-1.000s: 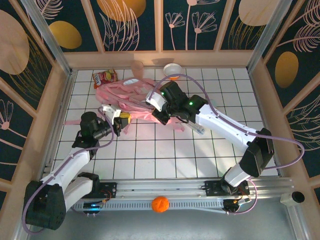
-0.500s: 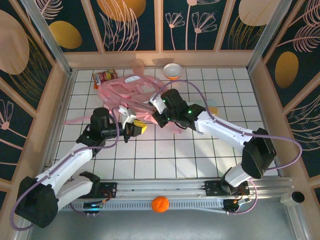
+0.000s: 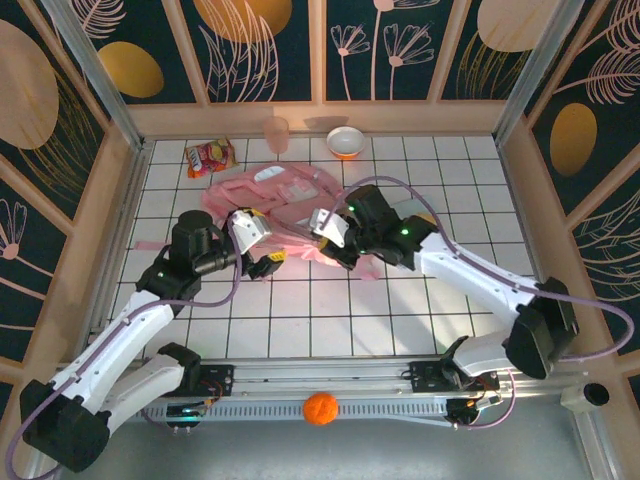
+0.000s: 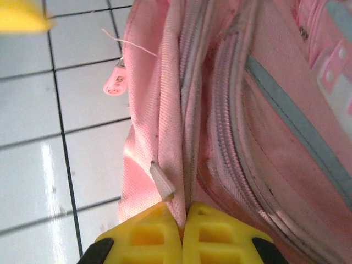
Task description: Pack the student bag
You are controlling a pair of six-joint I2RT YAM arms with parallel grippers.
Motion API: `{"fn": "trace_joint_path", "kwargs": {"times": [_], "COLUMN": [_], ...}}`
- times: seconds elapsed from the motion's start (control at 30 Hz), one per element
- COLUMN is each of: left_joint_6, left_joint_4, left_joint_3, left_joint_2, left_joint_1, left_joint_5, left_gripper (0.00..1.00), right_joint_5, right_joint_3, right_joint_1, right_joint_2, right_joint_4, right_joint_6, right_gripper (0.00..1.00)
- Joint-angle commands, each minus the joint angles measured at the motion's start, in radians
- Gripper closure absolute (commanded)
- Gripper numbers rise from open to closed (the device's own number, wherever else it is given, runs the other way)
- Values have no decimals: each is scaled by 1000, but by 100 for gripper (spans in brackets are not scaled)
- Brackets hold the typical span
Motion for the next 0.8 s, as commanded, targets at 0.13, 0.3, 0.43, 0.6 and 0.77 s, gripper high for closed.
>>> {"fn": "trace_joint_path", "kwargs": {"times": [0.13, 0.3, 0.43, 0.6, 0.77], "left_joint_6": [435, 501, 498, 453, 327], "left_joint_4": [-239, -237, -198, -158, -125], "left_joint_3": [55, 77, 72, 66, 22], "left_joint_2": [54, 103, 162, 252, 182], "left_joint_1": [8, 3, -16, -18, -18], "left_joint_5": [-108, -18, 15, 23, 132], "left_gripper": [10, 11, 11, 39, 100], "right_joint_5": [-99, -136, -166, -184, -239], "right_joint_3": [-20, -12, 6, 55, 1], "right_joint_1": [-25, -31, -33, -40, -131], "right_joint_2": [-78, -66, -48, -20, -53], "right_joint_4": [-29, -41, -56, -117, 12], "right_joint_6": [-325, -365, -387, -411, -268], "right_gripper": [100, 100, 100, 100, 100]}}
